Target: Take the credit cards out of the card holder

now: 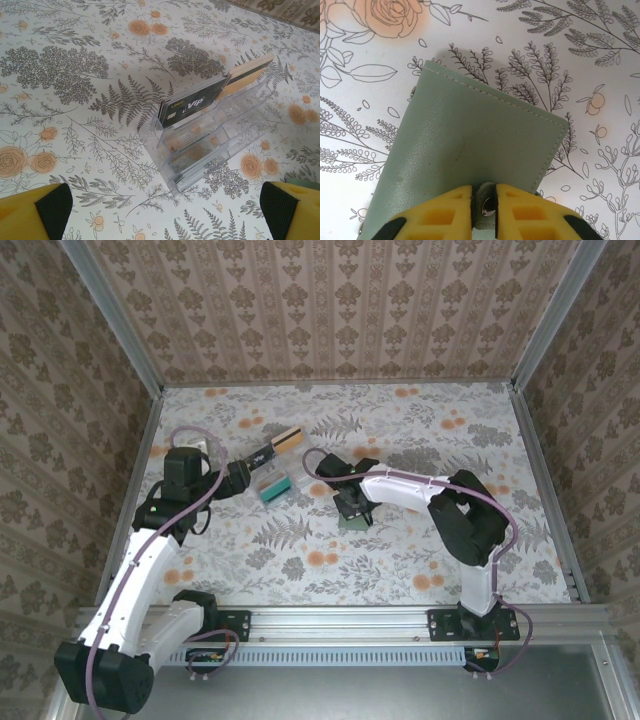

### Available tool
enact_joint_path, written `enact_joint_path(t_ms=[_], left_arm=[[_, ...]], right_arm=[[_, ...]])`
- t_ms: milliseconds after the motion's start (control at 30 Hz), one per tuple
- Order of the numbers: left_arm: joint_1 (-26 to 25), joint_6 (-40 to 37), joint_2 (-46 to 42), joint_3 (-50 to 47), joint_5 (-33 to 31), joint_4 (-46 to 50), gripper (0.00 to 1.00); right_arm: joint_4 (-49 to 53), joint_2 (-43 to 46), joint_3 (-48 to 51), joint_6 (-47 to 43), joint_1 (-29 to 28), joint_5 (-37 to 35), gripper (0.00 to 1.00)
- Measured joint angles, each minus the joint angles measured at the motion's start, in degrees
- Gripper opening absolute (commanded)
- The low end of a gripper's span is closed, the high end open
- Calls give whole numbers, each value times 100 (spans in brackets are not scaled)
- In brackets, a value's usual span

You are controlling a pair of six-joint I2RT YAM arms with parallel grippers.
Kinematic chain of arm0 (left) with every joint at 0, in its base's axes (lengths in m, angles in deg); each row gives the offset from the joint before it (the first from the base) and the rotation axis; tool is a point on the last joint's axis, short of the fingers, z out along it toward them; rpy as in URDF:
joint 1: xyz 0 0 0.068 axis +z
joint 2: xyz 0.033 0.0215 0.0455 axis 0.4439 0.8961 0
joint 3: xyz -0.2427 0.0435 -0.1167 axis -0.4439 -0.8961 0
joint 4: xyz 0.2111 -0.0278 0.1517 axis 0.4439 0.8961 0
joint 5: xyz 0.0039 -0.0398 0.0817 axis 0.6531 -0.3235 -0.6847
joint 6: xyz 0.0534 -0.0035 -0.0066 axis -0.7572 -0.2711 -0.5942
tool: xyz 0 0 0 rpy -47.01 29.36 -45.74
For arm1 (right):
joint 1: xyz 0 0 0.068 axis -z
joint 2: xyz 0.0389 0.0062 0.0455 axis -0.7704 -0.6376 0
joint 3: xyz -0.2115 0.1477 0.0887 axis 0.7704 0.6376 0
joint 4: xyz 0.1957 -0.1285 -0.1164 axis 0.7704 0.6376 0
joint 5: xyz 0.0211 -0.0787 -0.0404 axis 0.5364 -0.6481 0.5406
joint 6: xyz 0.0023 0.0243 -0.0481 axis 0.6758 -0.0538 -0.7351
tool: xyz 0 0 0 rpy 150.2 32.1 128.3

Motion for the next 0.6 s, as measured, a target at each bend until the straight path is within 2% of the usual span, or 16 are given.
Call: enact_joint_path(t_ms=[100,167,300,400,467,533,600], left_arm=[[-76,96,7,0,15,-7,100],[-168,219,28,0,48,-22,98],[-503,675,197,-2,214,-142,82],[-837,1130,479,-13,442,-317,65],[-1075,1469,734,-33,632,-470,48],[-1377,1803,1005,-74,772,-697,25],[-1744,2120,1303,-118,881,-966,8]], right_arm=[[-81,144,101,24,2,-11,0],[-107,223,181,17,4,7,0],[-184,396,356,46,4,74,0],[-339,595,511,87,4,208,0],[-448,726,603,151,4,317,0],[-584,837,678,212,4,457,0],[-741,907,726,275,4,588,0]])
